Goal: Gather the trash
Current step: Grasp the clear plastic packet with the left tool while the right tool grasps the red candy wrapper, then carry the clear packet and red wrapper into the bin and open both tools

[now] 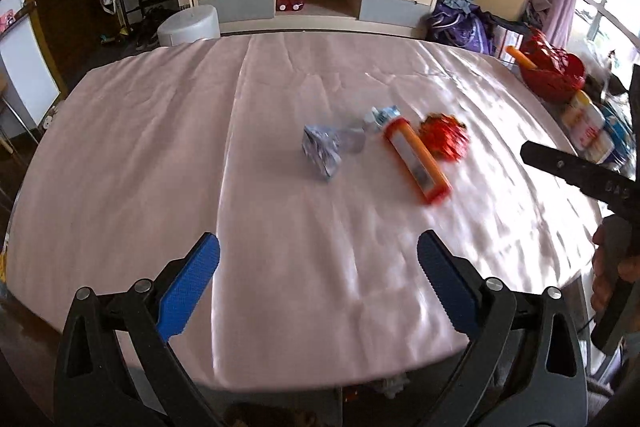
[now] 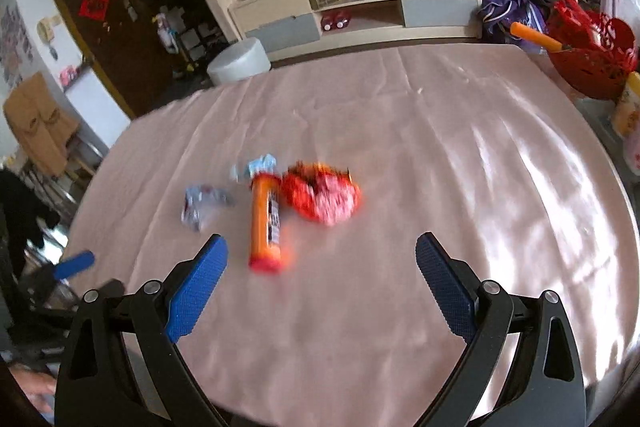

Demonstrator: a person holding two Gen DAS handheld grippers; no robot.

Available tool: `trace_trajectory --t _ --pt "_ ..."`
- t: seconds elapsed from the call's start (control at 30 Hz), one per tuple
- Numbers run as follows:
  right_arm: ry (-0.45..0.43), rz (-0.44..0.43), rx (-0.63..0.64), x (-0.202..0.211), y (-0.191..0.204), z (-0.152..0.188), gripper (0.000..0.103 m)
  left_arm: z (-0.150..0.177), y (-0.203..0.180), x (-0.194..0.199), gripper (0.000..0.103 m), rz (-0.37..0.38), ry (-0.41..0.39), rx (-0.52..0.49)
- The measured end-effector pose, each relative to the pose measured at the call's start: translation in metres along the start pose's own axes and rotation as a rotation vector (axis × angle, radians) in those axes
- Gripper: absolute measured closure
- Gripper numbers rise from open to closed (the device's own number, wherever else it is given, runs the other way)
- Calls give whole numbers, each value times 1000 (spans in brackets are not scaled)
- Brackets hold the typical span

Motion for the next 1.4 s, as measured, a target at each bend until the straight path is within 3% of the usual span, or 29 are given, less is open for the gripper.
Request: trace_trajectory --t 0.13,0.43,0.6,0.8,0.83,0.87,0.97,1.07,1.13,1.4 --pt "-13 -1 -26 -19 -5 -17 8 -20 -1 -27 21 -8 16 18" --pt "65 23 -9 -69 -11 -27 8 -53 -5 -77 24 -19 54 49" --pt "99 10 -12 -87 -15 -24 8 -55 -7 -95 27 -27 77 49" --pt "137 -11 -24 -103 -19 -20 8 -52 -7 -118 40 3 117 63" --pt "138 -13 -27 -105 -19 -18 11 -52 -8 -120 49 10 122 61" --pt "125 -11 -12 -103 -17 -18 22 -51 -9 -121 53 11 120 53" --pt "133 -39 1 -102 -12 -14 37 -51 -13 -120 54 23 115 31" --pt "140 -60 24 -99 -6 -7 39 -47 -16 -117 54 26 110 12" --pt "145 -67 45 -98 -2 -3 39 -43 -16 -113 60 30 104 4" --pt "185 -103 110 -88 22 19 40 -25 -14 -97 60 18 125 -20"
Point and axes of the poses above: each gripper's, at about its wrist camera, not at the fingertips, and x roughly against the way its jaws point, y to its left, z to its underside, the point moved 4 cm from there along -x, roughly the way its jaws point, and after that the axes turned 5 degrees about -z, right-handed, at the moved point
